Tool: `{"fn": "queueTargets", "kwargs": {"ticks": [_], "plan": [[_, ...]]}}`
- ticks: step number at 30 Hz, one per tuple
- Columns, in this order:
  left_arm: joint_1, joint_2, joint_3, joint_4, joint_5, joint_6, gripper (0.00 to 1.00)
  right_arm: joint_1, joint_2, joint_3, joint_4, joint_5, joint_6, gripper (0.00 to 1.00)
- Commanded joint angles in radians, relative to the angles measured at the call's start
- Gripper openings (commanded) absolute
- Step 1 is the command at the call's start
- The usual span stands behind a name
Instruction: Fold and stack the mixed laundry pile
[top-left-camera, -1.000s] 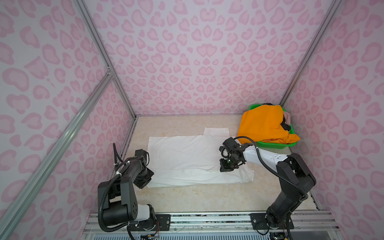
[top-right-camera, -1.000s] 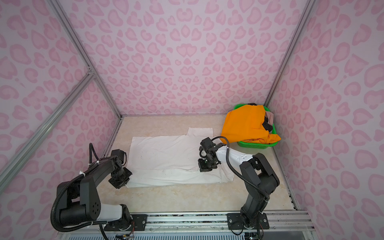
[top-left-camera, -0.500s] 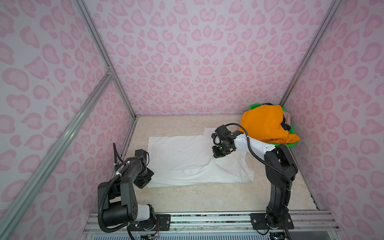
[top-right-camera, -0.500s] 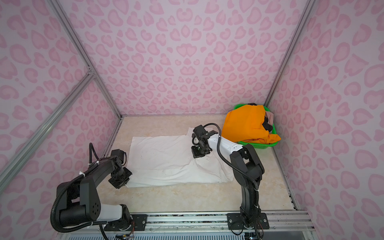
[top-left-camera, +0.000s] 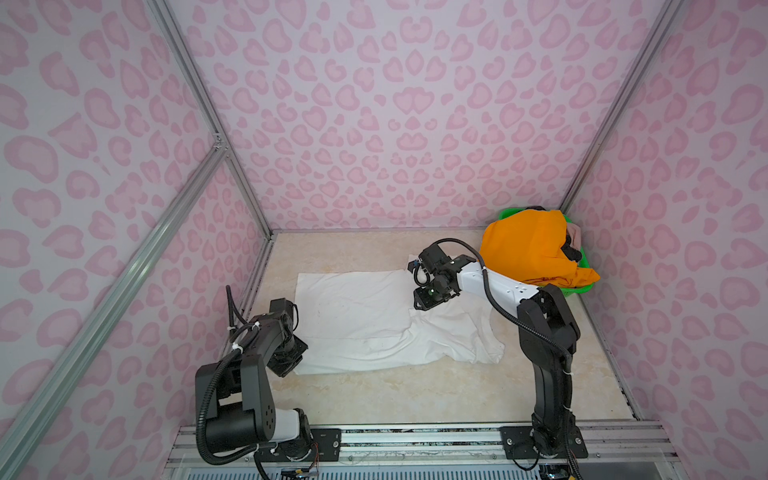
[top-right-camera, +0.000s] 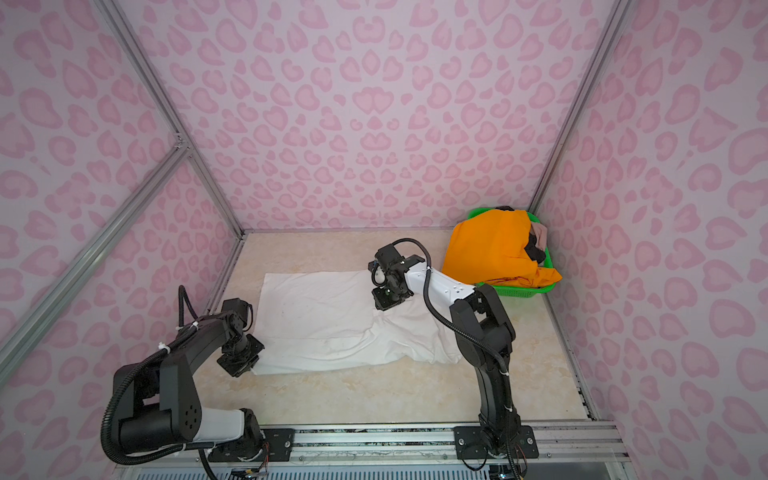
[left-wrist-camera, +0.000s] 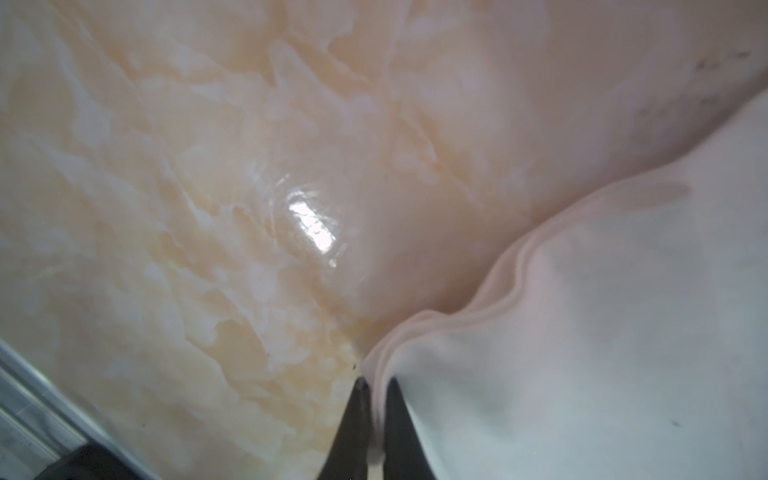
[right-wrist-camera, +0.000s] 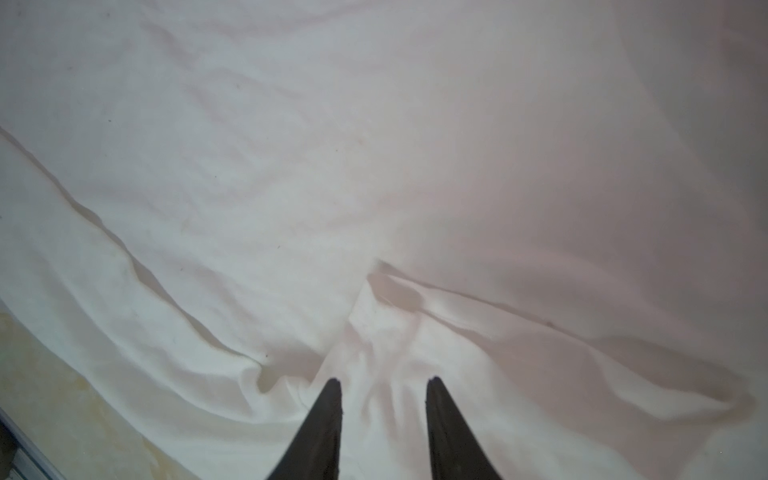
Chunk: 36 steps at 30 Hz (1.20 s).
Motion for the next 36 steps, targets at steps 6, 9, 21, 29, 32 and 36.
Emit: {"fn": "queueTargets", "kwargs": {"ticks": [6, 9, 21, 29, 32, 36], "plan": [[0.002, -0.002, 0.008, 0.004, -0.002, 0.005, 0.10, -0.099, -0.274, -0.221, -0.070, 0.162, 0.105, 0.46], [0.002, -0.010, 0.007, 0.004, -0.009, 0.002, 0.10, -0.177, -0.421, -0.372, -0.129, 0.227, 0.181, 0.49], [0.002, 0.001, 0.019, 0.013, -0.012, 0.015, 0.09, -0.410, -0.665, -0.830, -0.053, 0.225, 0.320, 0.52], [0.002, -0.005, 0.023, 0.012, -0.010, 0.014, 0.08, -0.478, -0.592, -0.865, 0.105, 0.084, 0.317, 0.48], [0.002, -0.017, 0.020, 0.010, -0.016, 0.014, 0.08, -0.481, -0.564, -0.863, 0.124, 0.061, 0.313, 0.44], [0.001, -0.022, 0.017, 0.009, -0.017, 0.014, 0.08, -0.481, -0.532, -0.877, 0.139, 0.047, 0.317, 0.31]]}}
